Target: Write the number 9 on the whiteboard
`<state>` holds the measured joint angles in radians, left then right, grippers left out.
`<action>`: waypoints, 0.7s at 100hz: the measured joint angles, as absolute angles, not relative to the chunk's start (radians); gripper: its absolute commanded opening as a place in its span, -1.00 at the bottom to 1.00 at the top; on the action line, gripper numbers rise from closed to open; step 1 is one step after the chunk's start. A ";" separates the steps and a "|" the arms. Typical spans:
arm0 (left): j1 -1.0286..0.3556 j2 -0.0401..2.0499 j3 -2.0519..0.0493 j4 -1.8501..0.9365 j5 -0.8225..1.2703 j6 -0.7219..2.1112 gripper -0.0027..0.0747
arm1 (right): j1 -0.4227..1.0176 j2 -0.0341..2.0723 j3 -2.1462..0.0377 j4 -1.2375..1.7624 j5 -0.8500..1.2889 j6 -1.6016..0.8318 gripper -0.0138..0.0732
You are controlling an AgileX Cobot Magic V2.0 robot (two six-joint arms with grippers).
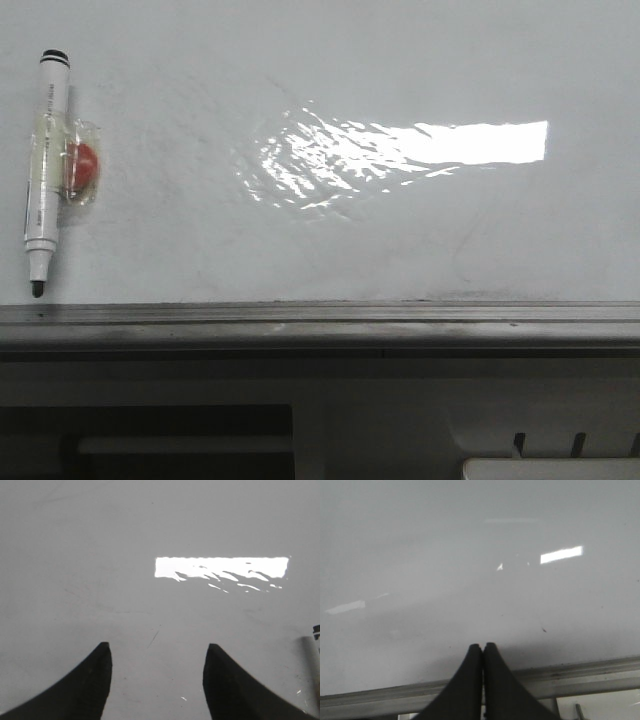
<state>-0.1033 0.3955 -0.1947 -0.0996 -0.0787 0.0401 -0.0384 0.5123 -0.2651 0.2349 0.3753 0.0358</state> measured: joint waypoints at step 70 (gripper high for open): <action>-0.701 0.910 -0.207 -0.295 -0.373 -0.042 -0.03 | -0.038 0.512 -0.265 0.235 0.375 0.036 -0.84</action>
<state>-0.7013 0.9100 -0.2067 -0.2954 -0.3728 -0.0423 -0.0384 0.5123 -0.2651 0.2349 0.3753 0.0358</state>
